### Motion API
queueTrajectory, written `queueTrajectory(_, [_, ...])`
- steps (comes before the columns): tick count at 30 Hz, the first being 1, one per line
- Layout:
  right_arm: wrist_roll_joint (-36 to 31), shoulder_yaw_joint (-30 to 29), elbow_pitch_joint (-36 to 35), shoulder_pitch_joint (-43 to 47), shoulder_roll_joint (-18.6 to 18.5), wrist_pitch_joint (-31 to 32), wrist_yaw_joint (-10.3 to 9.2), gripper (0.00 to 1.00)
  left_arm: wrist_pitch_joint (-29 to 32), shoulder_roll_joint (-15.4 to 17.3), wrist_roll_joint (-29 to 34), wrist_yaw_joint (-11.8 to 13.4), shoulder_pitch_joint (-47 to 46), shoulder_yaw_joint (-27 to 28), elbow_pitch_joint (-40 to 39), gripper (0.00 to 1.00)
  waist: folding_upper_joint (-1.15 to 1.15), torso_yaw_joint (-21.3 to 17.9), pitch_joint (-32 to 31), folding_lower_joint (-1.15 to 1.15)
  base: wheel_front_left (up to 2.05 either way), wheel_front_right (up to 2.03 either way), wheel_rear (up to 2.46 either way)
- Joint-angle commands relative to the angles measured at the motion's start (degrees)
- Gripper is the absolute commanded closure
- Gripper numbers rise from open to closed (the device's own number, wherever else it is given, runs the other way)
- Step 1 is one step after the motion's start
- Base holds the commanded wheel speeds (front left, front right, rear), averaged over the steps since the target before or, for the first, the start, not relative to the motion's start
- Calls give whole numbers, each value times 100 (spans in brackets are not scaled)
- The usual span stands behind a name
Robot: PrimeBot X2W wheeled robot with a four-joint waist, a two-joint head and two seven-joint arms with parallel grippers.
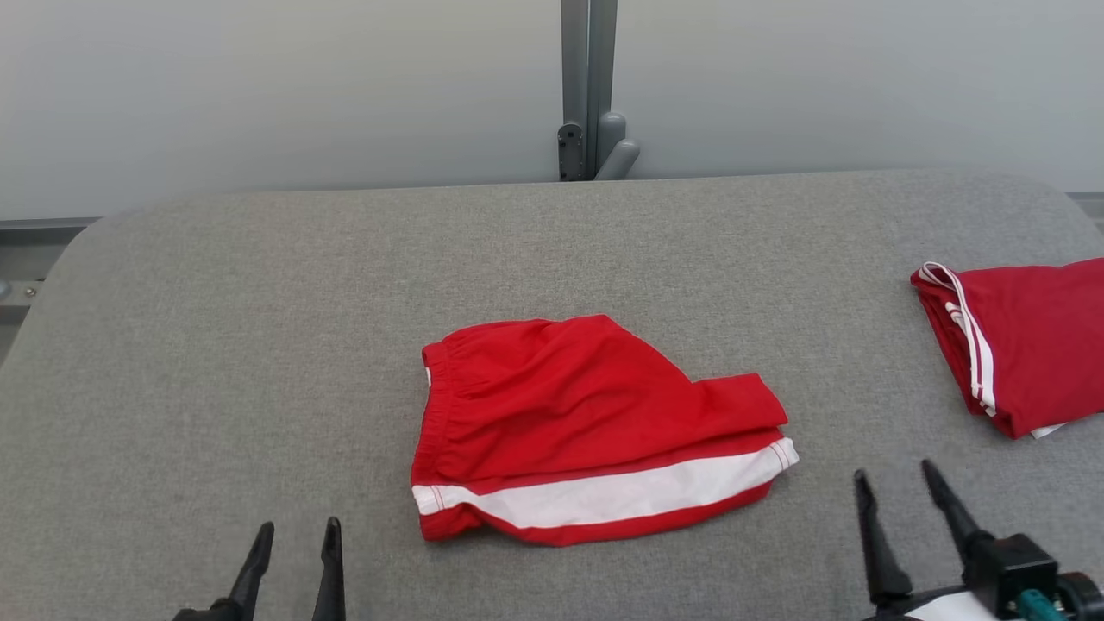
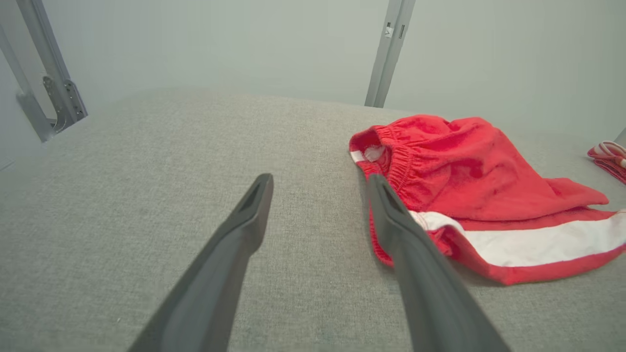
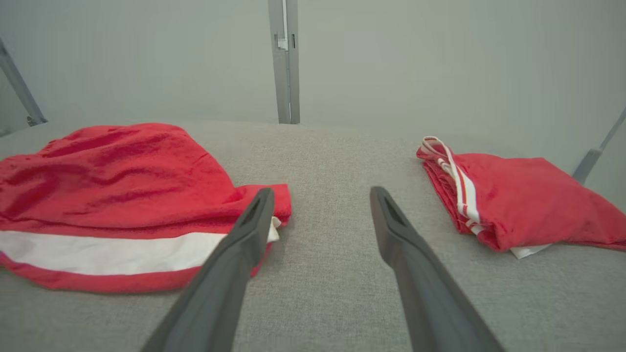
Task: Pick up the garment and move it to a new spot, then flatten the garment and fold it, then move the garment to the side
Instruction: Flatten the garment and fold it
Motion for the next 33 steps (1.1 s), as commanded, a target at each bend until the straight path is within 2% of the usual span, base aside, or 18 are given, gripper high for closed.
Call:
queueTrajectory(1, [43,149,138,-25,-126,-14,-9,0,-2,-4,-21,-13,-13,-78,98,0,0,-23,-6,0,0,0,0])
queueTrajectory(5, [238,890,677,-446,-670,551,-9,0,81,158,-449,-17,-195,-598,518,0,0,-76,9,0,0,0,0])
queueTrajectory(8, [398,1295,858,-765,-1004,944,-10,0,376,240,-716,-11,-374,-836,735,0,0,-98,49,0,0,0,0])
queueTrajectory(12, [691,1912,1039,-1360,-1248,1415,-9,0,832,332,-1021,-13,-720,-1052,873,0,0,-129,205,0,0,0,0])
queueTrajectory(19, [952,2261,1412,-1978,-1309,1561,-9,0,1002,247,-1221,-13,-1126,-1221,1029,0,0,-50,422,0,0,0,0])
queueTrajectory(33, [1298,2611,1868,-2253,-1309,1542,-9,0,857,265,-1317,-14,-1478,-1391,1389,0,0,27,548,0,0,0,0])
